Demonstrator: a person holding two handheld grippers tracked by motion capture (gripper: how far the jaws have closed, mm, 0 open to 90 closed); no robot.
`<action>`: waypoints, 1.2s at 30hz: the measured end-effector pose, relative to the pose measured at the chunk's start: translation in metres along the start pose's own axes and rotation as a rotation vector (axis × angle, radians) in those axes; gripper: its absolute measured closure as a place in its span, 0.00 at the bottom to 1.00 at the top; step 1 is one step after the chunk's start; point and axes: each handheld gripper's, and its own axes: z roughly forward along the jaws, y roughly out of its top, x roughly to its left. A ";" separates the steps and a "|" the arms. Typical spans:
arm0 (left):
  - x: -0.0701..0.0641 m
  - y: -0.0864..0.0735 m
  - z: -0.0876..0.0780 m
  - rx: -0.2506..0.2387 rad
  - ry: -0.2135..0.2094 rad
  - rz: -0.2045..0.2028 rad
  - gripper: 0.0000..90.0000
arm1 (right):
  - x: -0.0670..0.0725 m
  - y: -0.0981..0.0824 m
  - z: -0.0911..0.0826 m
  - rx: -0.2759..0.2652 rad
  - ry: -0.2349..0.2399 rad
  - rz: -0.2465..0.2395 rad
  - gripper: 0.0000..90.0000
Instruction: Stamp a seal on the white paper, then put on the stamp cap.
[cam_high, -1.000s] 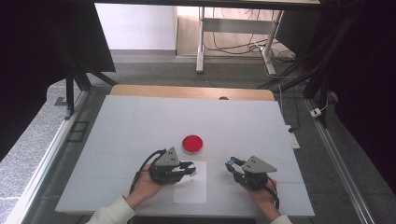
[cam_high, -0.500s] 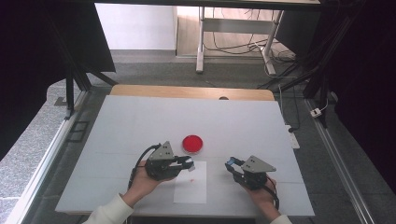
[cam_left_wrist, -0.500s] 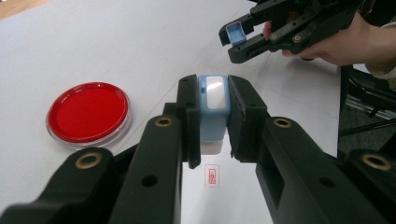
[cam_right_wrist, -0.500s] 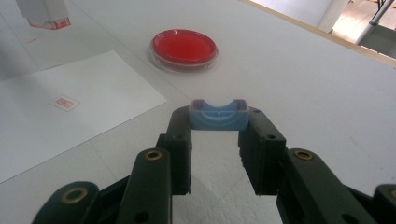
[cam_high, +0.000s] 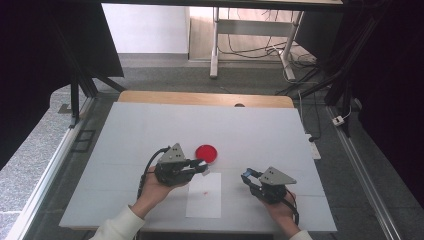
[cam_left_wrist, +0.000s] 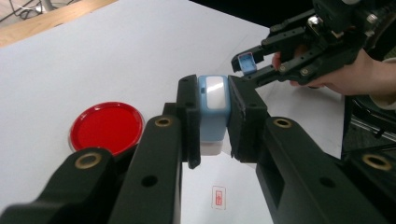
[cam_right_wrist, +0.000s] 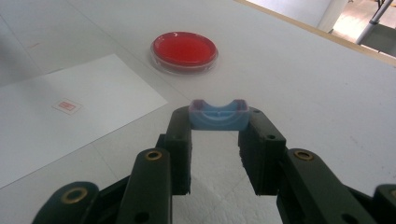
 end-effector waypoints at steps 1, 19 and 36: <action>0.001 0.002 0.000 -0.004 0.003 -0.003 0.84 | 0.000 0.000 0.000 0.000 0.000 -0.001 0.72; 0.011 0.003 -0.002 -0.024 0.008 -0.016 0.83 | 0.004 0.001 0.002 0.002 0.006 -0.012 0.72; 0.013 0.002 -0.004 -0.032 0.007 -0.039 0.83 | 0.008 0.004 0.007 -0.014 0.027 -0.013 0.72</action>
